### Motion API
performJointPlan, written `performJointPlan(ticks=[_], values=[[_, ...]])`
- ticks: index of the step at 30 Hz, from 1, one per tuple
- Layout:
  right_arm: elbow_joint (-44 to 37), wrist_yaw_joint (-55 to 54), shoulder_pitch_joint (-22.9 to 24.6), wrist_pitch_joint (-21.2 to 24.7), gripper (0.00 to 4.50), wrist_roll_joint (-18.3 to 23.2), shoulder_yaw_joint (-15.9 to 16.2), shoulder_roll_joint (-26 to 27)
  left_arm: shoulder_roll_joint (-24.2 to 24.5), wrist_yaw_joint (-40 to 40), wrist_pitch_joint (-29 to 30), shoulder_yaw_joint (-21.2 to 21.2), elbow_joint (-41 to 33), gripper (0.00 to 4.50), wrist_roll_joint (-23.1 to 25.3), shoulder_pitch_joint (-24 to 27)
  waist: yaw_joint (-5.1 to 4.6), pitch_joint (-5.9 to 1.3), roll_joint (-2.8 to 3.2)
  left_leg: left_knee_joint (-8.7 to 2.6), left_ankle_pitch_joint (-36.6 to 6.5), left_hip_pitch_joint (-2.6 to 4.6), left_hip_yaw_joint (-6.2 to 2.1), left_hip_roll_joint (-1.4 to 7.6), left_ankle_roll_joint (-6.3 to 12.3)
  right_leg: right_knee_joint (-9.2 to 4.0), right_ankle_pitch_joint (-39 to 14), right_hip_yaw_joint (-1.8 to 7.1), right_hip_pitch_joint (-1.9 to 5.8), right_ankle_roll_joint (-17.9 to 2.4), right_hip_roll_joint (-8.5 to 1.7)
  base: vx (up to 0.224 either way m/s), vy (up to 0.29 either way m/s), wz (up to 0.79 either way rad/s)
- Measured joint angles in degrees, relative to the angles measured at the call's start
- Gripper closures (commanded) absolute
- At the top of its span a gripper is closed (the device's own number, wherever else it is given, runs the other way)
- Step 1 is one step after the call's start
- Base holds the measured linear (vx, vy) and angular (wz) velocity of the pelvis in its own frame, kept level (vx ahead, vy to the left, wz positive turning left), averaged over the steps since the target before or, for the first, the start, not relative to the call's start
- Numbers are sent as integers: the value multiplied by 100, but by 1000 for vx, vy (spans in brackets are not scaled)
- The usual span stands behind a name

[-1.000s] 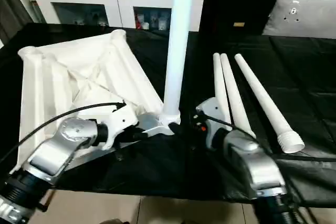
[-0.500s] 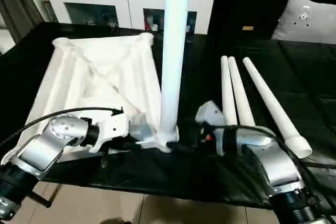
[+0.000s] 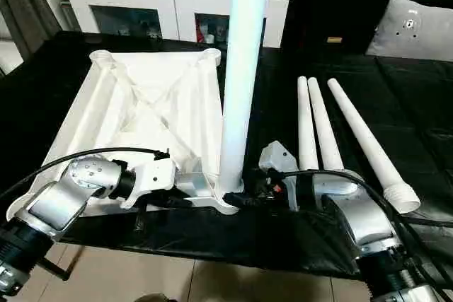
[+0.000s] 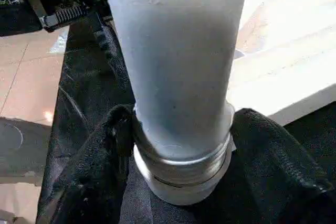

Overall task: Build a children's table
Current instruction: Rotate leg to tighten

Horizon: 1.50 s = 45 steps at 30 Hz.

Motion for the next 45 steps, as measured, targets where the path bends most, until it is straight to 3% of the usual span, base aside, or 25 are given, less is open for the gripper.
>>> performJointPlan(ticks=[4,5,10,12,27,28,32,37,40,45], values=[[37,1,0,-76,178,-37,6,15,0,-7,-20,5,21,450,1,0,-9,0,0,0,0,2,0,0,0,1,0,0,2,0,0,0,0,0],[36,26,-1,-28,122,-15,1,27,0,-15,-22,8,30,450,0,0,-11,-1,1,0,0,4,0,0,0,1,0,0,4,0,0,0,0,0],[44,48,-7,180,99,88,-18,80,-11,-33,-36,9,36,450,1,0,-7,-1,2,0,0,8,0,1,0,0,-1,0,8,0,0,0,0,0],[50,26,-7,110,66,54,8,89,-15,-37,-52,8,36,450,2,0,1,-1,2,0,0,5,0,0,0,0,-1,0,7,0,0,0,0,0],[222,-91,-6,-43,62,-85,61,334,-27,-38,-103,0,41,450,19,0,20,0,4,0,0,3,0,1,0,0,-1,-1,6,0,0,0,0,0],[222,-96,-6,-43,91,-77,61,345,-27,-38,-104,-1,41,450,19,0,20,-1,4,0,0,3,0,1,0,0,-1,-1,6,0,0,0,0,0],[223,-135,-1,-30,103,-13,18,389,-26,-52,-104,1,41,450,16,0,21,-1,4,0,-1,3,0,1,-1,0,-2,-1,5,0,0,0,0,0],[208,-148,93,10,153,128,-48,437,-27,-108,-80,2,35,450,-2,5,33,-1,4,0,-1,3,0,1,0,-2,-2,-1,6,0,0,0,0,0],[83,-233,251,175,169,208,-118,516,-52,-101,194,86,-137,450,-103,134,31,-6,8,-2,-1,7,0,1,-1,-1,-4,-1,8,-1,0,0,0,0],[-55,-624,338,527,178,190,-116,796,-63,26,781,265,-475,450,-208,400,-68,-23,22,-5,-3,44,1,2,-2,0,-8,0,33,2,1,0,0,0]])
